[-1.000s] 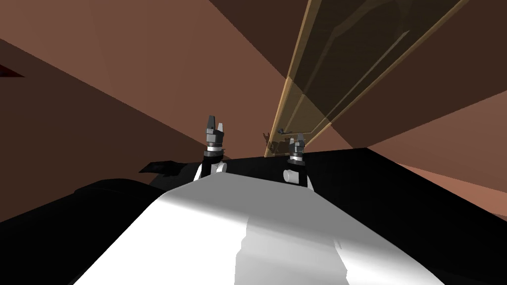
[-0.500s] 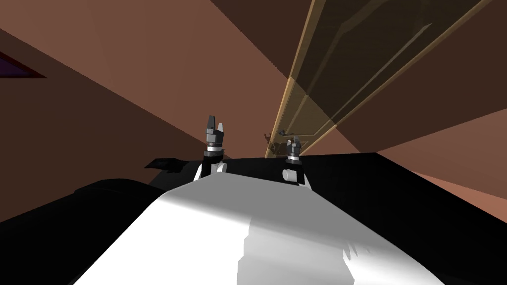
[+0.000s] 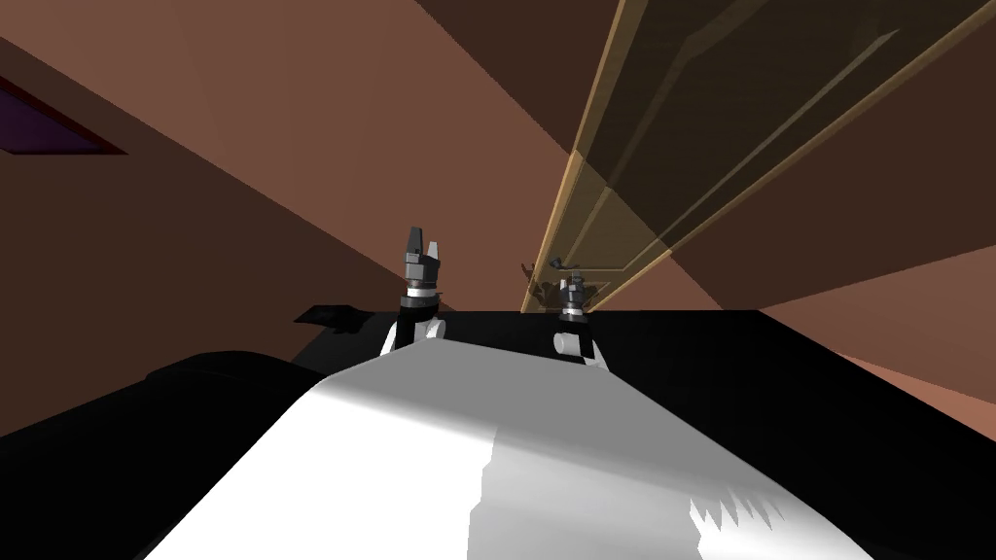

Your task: Pull the door open

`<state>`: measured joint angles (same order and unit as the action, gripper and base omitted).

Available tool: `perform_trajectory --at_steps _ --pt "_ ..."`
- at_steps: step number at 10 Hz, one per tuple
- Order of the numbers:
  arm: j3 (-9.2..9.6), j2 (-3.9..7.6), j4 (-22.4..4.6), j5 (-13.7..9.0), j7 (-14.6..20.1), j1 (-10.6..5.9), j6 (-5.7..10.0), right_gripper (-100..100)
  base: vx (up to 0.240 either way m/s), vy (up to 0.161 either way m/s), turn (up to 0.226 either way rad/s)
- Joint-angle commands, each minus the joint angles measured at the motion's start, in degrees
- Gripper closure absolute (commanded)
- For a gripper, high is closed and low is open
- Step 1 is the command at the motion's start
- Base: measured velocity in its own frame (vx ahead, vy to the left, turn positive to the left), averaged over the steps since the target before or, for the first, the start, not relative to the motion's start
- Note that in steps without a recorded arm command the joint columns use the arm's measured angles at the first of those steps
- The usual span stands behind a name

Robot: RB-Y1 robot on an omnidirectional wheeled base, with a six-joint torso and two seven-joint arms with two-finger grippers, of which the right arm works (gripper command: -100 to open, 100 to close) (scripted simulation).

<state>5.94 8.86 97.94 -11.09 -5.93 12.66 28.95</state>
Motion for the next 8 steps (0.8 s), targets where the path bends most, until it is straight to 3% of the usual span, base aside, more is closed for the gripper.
perform_trajectory --at_steps 1,8 --pt "0.41 0.90 -2.86 -1.14 0.25 -0.84 0.91 -100 0.032 -0.074 0.109" --pt "1.16 3.24 -13.34 -4.23 0.93 -3.99 2.59 -100 0.034 -0.058 0.089"
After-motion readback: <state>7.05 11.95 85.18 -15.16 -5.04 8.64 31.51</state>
